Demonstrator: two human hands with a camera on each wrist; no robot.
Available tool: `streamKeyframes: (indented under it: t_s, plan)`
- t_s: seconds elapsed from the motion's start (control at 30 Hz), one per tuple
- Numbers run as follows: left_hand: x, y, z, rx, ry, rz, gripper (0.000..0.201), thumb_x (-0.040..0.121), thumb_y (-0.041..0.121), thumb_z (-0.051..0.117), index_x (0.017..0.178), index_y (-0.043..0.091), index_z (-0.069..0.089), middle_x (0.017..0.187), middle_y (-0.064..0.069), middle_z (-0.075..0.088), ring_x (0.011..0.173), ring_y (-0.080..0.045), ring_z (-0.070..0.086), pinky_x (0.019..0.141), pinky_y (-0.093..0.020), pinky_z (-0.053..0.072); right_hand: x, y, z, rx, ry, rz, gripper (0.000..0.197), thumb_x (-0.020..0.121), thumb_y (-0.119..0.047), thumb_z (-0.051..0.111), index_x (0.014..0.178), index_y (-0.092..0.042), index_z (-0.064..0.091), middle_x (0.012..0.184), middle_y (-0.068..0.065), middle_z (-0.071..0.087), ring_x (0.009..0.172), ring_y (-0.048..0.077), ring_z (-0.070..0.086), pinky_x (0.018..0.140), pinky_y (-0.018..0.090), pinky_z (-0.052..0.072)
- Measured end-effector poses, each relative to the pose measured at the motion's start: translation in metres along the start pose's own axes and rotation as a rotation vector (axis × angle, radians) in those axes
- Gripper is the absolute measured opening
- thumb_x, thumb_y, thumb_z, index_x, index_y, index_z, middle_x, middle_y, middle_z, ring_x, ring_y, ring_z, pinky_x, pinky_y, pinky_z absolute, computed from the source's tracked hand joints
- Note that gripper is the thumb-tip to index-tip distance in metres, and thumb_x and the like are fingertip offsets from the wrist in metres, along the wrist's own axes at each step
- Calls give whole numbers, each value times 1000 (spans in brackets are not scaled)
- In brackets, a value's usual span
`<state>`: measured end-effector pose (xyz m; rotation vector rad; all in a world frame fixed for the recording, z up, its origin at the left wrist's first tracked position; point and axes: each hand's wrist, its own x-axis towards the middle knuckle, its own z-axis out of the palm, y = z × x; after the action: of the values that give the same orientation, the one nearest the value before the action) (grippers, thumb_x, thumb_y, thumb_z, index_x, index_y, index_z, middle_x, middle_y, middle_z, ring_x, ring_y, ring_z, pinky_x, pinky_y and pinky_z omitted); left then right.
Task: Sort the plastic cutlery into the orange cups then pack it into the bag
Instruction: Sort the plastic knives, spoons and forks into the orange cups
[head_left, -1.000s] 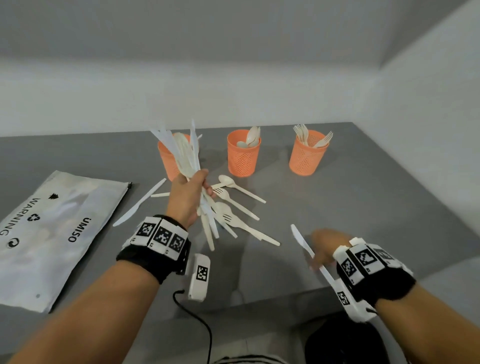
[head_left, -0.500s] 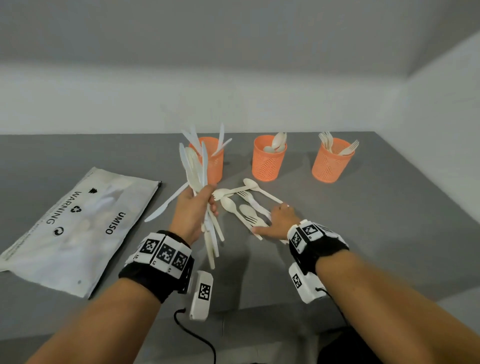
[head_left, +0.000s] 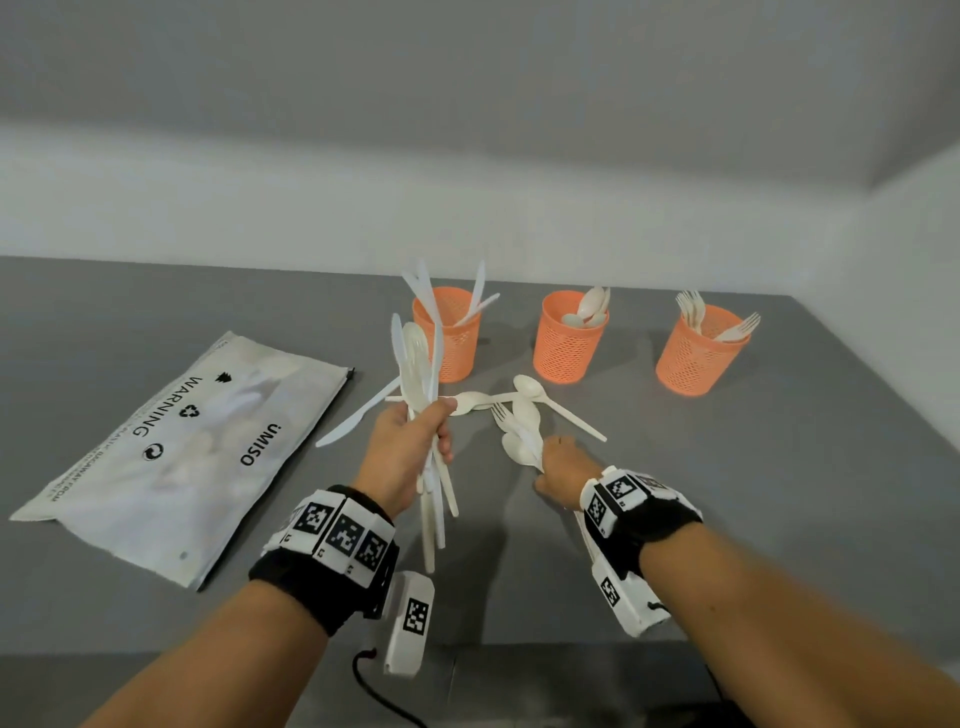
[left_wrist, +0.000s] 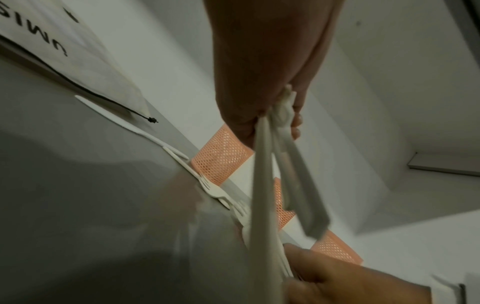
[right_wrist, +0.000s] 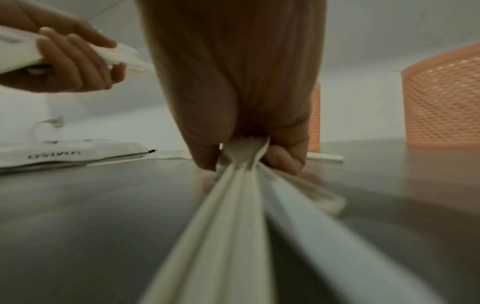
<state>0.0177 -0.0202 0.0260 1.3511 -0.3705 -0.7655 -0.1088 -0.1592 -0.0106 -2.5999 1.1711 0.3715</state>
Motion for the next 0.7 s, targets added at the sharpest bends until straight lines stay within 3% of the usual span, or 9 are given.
streamKeyframes:
  t_s: [0.07, 0.17, 0.27, 0.33, 0.43, 0.5, 0.53, 0.63, 0.7]
  plan:
    - [4, 0, 3, -3, 20, -13, 24, 88, 16, 61, 69, 8, 48, 45, 2, 47, 40, -13, 44, 47, -25, 43, 6, 7, 2, 24, -12, -58, 33, 90, -9, 43, 120, 2, 41, 126, 22, 48, 114, 36, 50, 90, 39, 42]
    - [10, -1, 15, -14, 25, -23, 22, 85, 13, 64, 70, 9, 49, 46, 1, 46, 39, -12, 42, 43, -23, 40, 10, 23, -9, 101, -23, -163, 23, 88, -12, 39, 109, -5, 44, 107, 20, 57, 100, 37, 58, 83, 40, 45]
    - [15, 0, 32, -18, 9, 5, 20, 82, 10, 67, 72, 9, 50, 48, 0, 43, 39, -12, 40, 41, -23, 38, 8, 29, -36, 337, 129, -286, 25, 93, -10, 39, 116, -1, 40, 98, 15, 55, 92, 30, 56, 80, 41, 41]
    - [18, 3, 49, -13, -43, 41, 19, 81, 11, 70, 75, 9, 52, 51, -2, 44, 40, -12, 40, 43, -22, 37, 7, 26, -58, 570, 273, -343, 26, 96, -11, 37, 119, -1, 35, 93, 7, 51, 85, 23, 50, 75, 35, 37]
    - [20, 9, 81, 16, -157, 98, 15, 81, 10, 70, 81, 7, 55, 51, 3, 48, 41, -9, 41, 44, -21, 38, 6, 15, -86, 892, 407, -392, 36, 97, -14, 36, 131, -4, 29, 100, 5, 49, 88, 20, 50, 80, 28, 38]
    - [21, 15, 101, 29, -244, 139, 19, 83, 6, 66, 97, -2, 58, 60, 0, 55, 44, -6, 44, 45, -18, 39, 5, 11, -93, 1085, 380, -427, 27, 98, -20, 36, 123, -9, 36, 98, 10, 57, 86, 20, 58, 81, 33, 46]
    - [23, 17, 108, 41, -281, 157, 22, 84, 5, 65, 103, -3, 58, 65, -2, 56, 47, -5, 46, 47, -17, 40, 7, 11, -94, 1171, 357, -427, 26, 99, -26, 36, 122, -15, 39, 105, 10, 60, 92, 19, 62, 85, 36, 50]
    - [28, 22, 117, 96, -374, 169, 21, 83, 2, 63, 103, -1, 57, 63, 0, 55, 47, -4, 45, 48, -16, 39, 12, 17, -95, 1402, 246, -379, 36, 93, -42, 40, 127, -30, 43, 124, 4, 60, 114, 22, 58, 100, 52, 44]
    - [31, 22, 123, 150, -409, 147, 21, 81, -4, 64, 100, 2, 56, 57, 7, 56, 45, -2, 46, 47, -16, 39, 16, 25, -96, 1522, 172, -356, 30, 92, -43, 42, 121, -38, 50, 123, 1, 62, 112, 21, 60, 99, 52, 45]
